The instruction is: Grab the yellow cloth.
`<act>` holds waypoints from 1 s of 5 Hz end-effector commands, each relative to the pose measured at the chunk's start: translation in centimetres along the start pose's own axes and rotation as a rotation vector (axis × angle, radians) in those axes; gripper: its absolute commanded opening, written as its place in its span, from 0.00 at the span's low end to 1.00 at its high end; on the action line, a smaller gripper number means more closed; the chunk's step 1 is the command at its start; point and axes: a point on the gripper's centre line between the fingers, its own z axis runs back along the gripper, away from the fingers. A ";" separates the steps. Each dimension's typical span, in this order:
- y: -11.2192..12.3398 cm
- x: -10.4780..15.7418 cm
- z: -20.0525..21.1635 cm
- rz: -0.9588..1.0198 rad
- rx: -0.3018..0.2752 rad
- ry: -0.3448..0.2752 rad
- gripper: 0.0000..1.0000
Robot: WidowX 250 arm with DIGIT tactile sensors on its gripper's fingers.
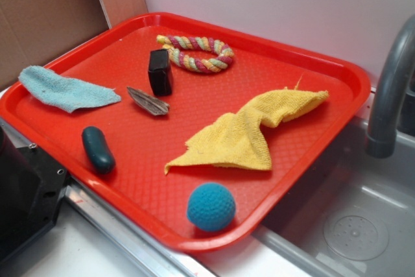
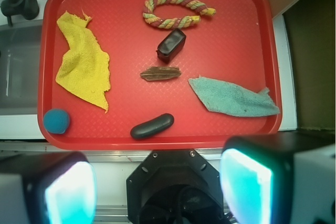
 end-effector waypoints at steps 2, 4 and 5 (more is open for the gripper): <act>-1.0 2.4 -5.4 0.014 0.041 0.092 1.00; -6.2 8.7 -14.1 -0.103 -0.195 0.022 1.00; -8.9 11.3 -17.6 -0.117 -0.214 0.011 1.00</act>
